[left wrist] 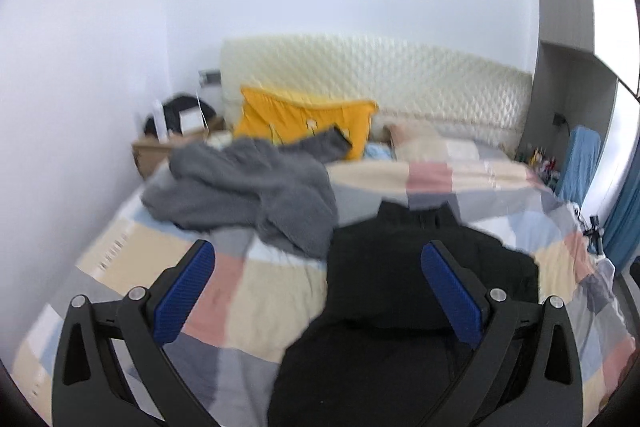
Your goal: Fold large clothes
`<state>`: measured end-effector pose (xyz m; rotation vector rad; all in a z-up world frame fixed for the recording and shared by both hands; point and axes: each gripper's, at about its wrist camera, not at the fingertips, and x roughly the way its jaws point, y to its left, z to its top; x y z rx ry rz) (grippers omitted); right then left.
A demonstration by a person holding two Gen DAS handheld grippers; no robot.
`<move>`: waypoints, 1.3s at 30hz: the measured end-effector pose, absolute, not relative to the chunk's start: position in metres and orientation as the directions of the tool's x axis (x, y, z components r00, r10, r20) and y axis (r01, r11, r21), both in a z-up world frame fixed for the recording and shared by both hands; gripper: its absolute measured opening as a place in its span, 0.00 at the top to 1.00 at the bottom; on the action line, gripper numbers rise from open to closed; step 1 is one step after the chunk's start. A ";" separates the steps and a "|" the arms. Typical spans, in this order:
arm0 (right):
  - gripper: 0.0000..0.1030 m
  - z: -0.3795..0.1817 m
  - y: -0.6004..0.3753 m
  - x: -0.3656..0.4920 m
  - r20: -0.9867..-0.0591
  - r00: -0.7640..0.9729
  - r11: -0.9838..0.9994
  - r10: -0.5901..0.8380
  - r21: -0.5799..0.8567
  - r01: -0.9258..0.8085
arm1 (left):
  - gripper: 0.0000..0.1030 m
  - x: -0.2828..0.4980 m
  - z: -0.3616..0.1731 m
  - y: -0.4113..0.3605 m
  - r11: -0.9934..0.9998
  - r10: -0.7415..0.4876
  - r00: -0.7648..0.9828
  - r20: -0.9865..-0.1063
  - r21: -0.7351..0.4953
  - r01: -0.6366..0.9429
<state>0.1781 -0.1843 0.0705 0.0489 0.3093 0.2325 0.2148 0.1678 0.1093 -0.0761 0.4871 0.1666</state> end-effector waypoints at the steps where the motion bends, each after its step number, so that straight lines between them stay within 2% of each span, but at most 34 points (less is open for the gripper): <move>1: 0.53 0.078 -0.184 0.169 -0.288 0.928 0.971 0.239 0.080 -0.225 | 0.00 0.207 0.120 0.170 0.984 0.142 0.879 -0.455 -0.031 -0.174; 7: 0.53 0.109 -0.187 0.114 -0.259 0.927 0.962 0.271 0.102 -0.253 | 0.00 0.135 0.177 0.186 0.984 0.164 0.917 -0.365 -0.007 -0.179; 11: 0.53 0.112 -0.198 0.093 -0.286 0.914 0.957 0.288 0.126 -0.262 | 0.00 0.091 0.185 0.201 0.978 0.188 0.930 -0.317 -0.022 -0.206; 14: 0.53 0.111 -0.215 0.070 -0.300 0.917 0.964 0.264 0.094 -0.247 | 0.00 0.066 0.176 0.210 0.979 0.182 0.927 -0.328 -0.023 -0.200; 18: 0.53 0.107 -0.255 0.054 -0.350 0.906 0.971 0.237 0.113 -0.211 | 0.00 0.045 0.153 0.224 0.981 0.175 0.911 -0.373 -0.011 -0.193; 21: 0.52 0.096 -0.290 0.051 -0.424 0.867 0.964 0.262 0.149 -0.218 | 0.00 0.039 0.133 0.236 0.985 0.140 0.887 -0.441 -0.029 -0.170; 24: 0.50 0.073 -0.318 0.054 -0.504 0.823 0.964 0.262 0.169 -0.203 | 0.00 0.048 0.103 0.251 0.986 0.064 0.843 -0.534 -0.095 -0.135; 28: 0.50 0.036 -0.351 0.063 -0.584 0.761 0.956 0.283 0.238 -0.173 | 0.00 0.057 0.062 0.265 0.976 -0.040 0.792 -0.609 -0.193 -0.099; 34: 0.50 -0.024 -0.376 0.077 -0.682 0.640 0.930 0.356 0.325 -0.171 | 0.00 0.077 -0.008 0.263 0.955 -0.166 0.709 -0.685 -0.290 -0.057; 39: 0.40 -0.076 -0.367 0.092 -0.723 0.536 0.898 0.436 0.394 -0.198 | 0.00 0.094 -0.068 0.262 0.907 -0.304 0.618 -0.725 -0.419 -0.046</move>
